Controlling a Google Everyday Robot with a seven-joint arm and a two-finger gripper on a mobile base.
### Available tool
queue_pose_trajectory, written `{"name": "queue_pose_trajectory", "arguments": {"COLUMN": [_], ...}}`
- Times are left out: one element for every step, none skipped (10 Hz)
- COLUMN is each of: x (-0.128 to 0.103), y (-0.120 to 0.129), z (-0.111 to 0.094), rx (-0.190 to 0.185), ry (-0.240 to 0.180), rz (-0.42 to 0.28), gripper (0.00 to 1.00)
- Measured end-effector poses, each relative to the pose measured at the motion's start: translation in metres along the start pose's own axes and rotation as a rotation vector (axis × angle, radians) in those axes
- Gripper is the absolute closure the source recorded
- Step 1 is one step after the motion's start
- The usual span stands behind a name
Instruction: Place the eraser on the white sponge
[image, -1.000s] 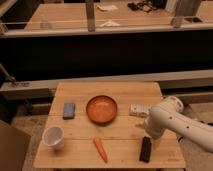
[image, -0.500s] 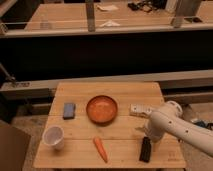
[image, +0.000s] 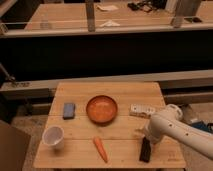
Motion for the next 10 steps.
{"name": "queue_pose_trajectory", "arguments": {"x": [0.000,0.000,0.000,0.000,0.000,0.000,-0.001,-0.001,-0.001,-0.002], "y": [0.001,0.001,0.001,0.001,0.001,0.002,0.002,0.002,0.002,0.002], "z": [0.002,0.004,0.006,0.008,0.010,0.012,0.013,0.015,0.017,0.019], "rx": [0.002,0.002,0.002,0.004,0.005,0.006,0.006,0.006,0.006,0.006], "ry": [0.000,0.000,-0.001,-0.002,-0.003,-0.002,-0.002,-0.003,-0.003,-0.003], "rz": [0.002,0.006,0.007,0.007,0.007,0.007,0.007,0.007,0.007,0.009], "gripper": [0.20,0.20,0.20,0.20,0.20,0.20,0.20,0.20,0.20,0.20]}}
